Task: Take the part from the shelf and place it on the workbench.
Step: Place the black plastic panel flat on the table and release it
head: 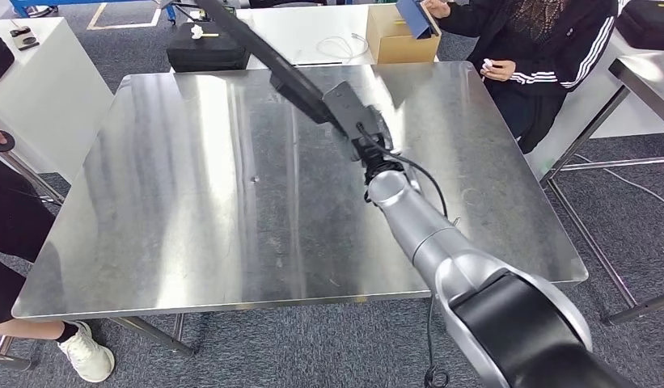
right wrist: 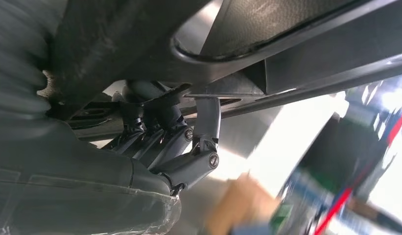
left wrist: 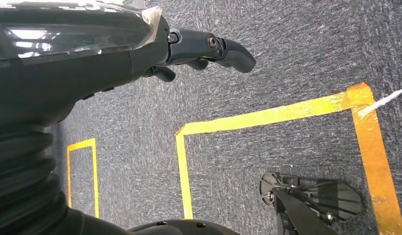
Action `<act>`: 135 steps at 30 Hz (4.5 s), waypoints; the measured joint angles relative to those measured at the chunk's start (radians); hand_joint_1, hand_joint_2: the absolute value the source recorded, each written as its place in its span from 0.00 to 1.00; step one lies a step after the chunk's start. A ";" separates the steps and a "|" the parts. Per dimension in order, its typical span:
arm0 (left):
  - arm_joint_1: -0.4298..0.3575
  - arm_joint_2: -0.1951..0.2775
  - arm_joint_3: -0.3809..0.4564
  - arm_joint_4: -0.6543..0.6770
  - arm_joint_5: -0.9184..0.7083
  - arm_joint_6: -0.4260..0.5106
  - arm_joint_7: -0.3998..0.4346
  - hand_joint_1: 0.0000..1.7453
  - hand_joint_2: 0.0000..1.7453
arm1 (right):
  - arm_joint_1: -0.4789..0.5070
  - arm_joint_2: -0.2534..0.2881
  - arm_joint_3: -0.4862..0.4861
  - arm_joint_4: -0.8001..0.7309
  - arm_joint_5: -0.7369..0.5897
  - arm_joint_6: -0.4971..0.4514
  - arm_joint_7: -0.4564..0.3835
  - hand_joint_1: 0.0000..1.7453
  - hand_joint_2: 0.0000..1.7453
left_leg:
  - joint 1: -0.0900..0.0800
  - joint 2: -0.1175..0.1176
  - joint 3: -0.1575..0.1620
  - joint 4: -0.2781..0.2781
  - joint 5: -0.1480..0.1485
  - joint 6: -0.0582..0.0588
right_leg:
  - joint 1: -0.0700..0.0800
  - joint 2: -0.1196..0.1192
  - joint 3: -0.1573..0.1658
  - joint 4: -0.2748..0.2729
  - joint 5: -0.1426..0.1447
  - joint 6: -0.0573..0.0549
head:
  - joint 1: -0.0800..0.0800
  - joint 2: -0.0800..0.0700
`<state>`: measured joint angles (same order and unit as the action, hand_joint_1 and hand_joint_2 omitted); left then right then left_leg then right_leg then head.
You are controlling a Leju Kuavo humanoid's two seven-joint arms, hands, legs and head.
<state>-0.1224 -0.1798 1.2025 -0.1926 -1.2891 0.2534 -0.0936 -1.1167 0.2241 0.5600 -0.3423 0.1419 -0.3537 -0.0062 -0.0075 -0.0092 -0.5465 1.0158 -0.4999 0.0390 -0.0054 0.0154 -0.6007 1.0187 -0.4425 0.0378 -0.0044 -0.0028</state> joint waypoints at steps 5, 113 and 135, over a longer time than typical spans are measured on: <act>0.000 0.003 -0.007 0.000 -0.009 -0.009 0.001 0.00 1.00 | -0.061 -0.095 -0.014 0.034 0.041 -0.054 0.047 1.00 1.00 | -0.001 0.001 0.001 0.000 0.000 0.000 | -0.002 0.000 0.001 0.000 0.000 0.000 | 0.000 0.000; 0.019 0.021 0.022 0.000 0.052 0.022 -0.021 0.00 0.00 | 0.822 -0.246 0.109 -0.906 -0.580 0.749 -0.547 0.00 0.00 | 0.018 0.008 0.040 -0.039 0.005 0.023 | 0.004 -0.003 -0.020 0.071 -0.043 0.001 | 0.008 0.000; 0.018 0.022 0.031 0.000 0.045 0.007 -0.035 0.00 0.00 | 0.888 -0.257 0.078 -0.965 -0.526 0.774 -0.533 0.00 0.00 | 0.039 0.006 -0.010 0.141 -0.100 -0.030 | -0.020 -0.007 -0.048 0.010 0.045 -0.010 | 0.005 0.000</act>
<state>-0.1041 -0.1579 1.2332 -0.1926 -1.2446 0.2604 -0.1289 -0.2290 -0.0328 0.6385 -1.3072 -0.3843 0.4201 -0.5390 0.0313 -0.0031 -0.5567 1.1572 -0.6003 0.0095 -0.0258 0.0081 -0.6483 1.0284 -0.3976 0.0277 0.0008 -0.0027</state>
